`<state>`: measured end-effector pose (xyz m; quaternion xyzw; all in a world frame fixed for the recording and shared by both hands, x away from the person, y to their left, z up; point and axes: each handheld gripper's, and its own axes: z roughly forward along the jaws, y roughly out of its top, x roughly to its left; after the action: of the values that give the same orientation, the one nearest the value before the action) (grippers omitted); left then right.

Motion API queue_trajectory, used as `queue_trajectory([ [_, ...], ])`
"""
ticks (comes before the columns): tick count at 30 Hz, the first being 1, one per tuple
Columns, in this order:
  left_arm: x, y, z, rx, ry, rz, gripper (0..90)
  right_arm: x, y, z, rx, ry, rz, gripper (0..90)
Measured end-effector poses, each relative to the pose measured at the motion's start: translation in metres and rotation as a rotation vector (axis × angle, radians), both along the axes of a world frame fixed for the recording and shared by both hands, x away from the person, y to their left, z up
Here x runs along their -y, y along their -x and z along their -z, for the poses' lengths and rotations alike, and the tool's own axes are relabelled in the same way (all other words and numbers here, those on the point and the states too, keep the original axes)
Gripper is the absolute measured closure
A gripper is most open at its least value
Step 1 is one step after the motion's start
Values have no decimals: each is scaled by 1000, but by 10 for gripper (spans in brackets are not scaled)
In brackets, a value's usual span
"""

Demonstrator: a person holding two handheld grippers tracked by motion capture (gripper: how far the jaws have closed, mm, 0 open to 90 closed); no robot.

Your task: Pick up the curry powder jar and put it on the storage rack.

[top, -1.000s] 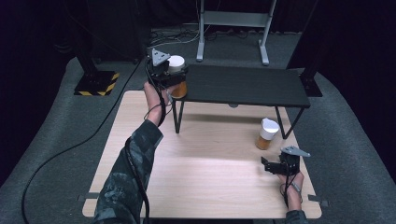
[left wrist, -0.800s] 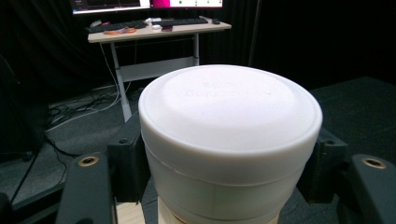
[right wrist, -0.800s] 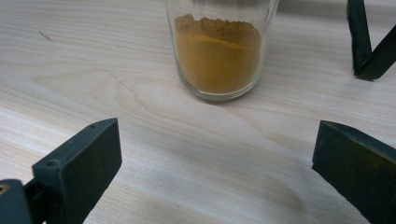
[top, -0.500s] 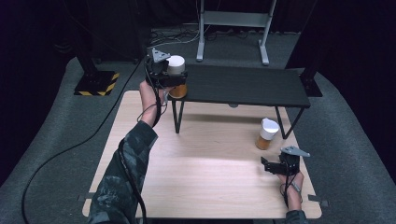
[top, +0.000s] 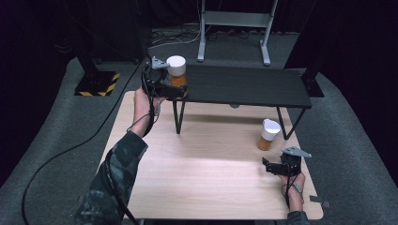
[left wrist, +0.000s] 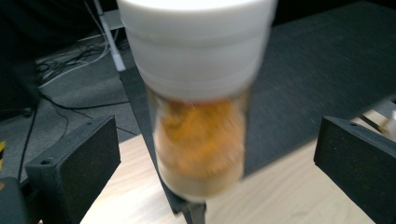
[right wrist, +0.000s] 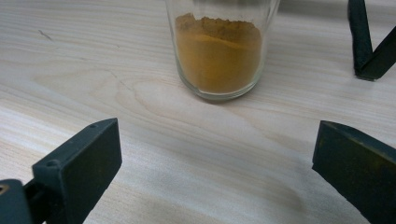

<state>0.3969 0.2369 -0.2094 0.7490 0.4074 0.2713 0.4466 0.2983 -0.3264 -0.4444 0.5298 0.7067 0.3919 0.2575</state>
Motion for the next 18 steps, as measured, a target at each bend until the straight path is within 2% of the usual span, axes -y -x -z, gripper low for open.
queue_trajectory([
  [4, -5, 11, 4, -13, -28, 33, 0, 0, 0, 0, 0, 1, -1, 3],
  [9, -9, 26, 17, -30, -63, 44, 0, 0, 0, 0, 0, 0, 0, 3],
  [14, -17, 40, 41, -74, -94, 78, 0, 0, 0, 0, 0, 1, 0, 3],
  [18, -22, 54, 71, -103, -106, 47, 0, 0, 0, 0, -1, 1, -1, 3],
])
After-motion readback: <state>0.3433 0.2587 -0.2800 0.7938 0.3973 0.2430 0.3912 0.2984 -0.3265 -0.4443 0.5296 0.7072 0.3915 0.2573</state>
